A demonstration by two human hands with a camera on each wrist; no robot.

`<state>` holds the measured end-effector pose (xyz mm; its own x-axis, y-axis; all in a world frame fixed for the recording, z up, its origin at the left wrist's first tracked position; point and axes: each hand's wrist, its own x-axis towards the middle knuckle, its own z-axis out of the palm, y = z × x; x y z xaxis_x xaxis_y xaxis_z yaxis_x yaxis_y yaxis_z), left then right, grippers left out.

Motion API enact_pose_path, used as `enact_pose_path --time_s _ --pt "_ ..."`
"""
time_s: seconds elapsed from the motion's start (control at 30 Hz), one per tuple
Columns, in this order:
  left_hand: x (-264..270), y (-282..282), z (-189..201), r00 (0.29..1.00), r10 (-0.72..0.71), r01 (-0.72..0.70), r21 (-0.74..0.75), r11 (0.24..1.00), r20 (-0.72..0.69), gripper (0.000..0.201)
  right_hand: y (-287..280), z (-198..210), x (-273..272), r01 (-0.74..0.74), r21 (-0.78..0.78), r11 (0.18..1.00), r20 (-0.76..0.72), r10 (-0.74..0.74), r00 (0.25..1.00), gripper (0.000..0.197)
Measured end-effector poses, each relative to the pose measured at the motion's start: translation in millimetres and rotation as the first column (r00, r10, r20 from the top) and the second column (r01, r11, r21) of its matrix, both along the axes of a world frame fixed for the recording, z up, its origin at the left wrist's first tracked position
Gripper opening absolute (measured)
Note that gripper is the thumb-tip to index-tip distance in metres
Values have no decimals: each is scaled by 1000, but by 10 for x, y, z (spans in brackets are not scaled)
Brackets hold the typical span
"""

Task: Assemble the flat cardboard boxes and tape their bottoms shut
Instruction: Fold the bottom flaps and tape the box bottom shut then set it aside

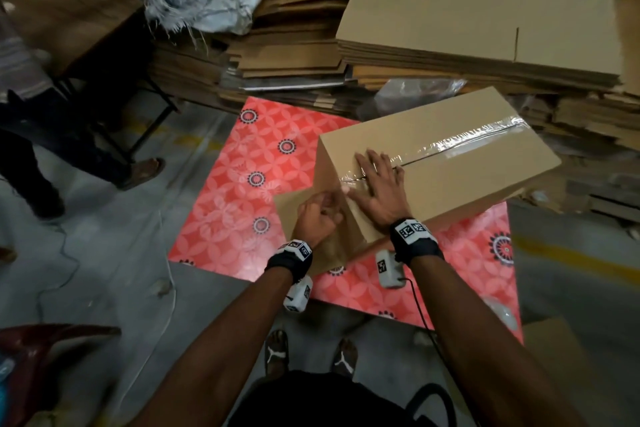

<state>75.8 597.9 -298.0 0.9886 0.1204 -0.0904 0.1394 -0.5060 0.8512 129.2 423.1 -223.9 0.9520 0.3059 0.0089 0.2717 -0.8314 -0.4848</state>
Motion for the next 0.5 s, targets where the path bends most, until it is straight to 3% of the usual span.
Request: enact_pose_path --time_s 0.1,0.3,0.5 --pt "-28 -2 -109 998 -62 59 89 994 31 53 11 28 -15 10 23 1000 -20 -10 1000 82" --pt "50 -13 -114 986 -83 59 167 984 143 39 46 90 -27 26 28 999 -37 -25 999 84" --pt "126 -68 -179 984 12 -27 87 996 176 27 43 80 -32 26 25 999 -38 -25 999 82"
